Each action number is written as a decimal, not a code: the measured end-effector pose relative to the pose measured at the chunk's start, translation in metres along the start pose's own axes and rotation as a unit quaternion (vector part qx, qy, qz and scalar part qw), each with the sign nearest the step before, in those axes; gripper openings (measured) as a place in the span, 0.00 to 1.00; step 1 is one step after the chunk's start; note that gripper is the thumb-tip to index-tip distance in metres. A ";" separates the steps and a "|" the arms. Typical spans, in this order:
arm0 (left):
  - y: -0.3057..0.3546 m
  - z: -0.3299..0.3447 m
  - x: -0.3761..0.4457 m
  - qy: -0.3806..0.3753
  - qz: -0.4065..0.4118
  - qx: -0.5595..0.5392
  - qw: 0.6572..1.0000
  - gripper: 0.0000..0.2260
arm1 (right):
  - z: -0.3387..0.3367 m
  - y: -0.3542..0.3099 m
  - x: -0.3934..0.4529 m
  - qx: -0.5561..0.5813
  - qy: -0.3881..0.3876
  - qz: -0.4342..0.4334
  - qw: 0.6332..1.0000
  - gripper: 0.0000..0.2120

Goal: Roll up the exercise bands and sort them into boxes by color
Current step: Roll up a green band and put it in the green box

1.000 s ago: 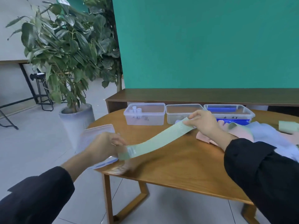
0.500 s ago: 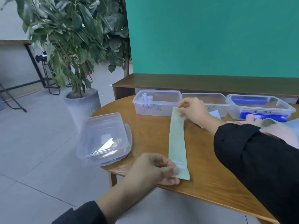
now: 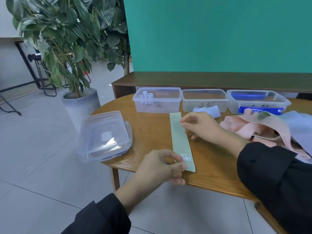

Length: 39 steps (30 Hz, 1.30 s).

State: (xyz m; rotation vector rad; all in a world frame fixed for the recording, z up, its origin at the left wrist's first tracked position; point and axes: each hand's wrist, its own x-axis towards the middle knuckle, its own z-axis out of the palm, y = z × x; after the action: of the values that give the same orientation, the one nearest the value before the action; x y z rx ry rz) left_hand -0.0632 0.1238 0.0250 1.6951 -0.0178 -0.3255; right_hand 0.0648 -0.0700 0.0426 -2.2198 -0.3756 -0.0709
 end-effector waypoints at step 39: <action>-0.047 -0.016 0.016 0.117 0.295 0.471 0.823 0.29 | 0.016 0.019 -0.118 -0.200 -0.069 -0.059 0.976 0.36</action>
State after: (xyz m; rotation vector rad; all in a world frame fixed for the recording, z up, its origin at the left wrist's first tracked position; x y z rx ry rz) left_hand -0.0522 0.1430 -0.0218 2.5763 -0.6004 0.4526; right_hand -0.0438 -0.0972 -0.0034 -2.6067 -0.6143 -0.0598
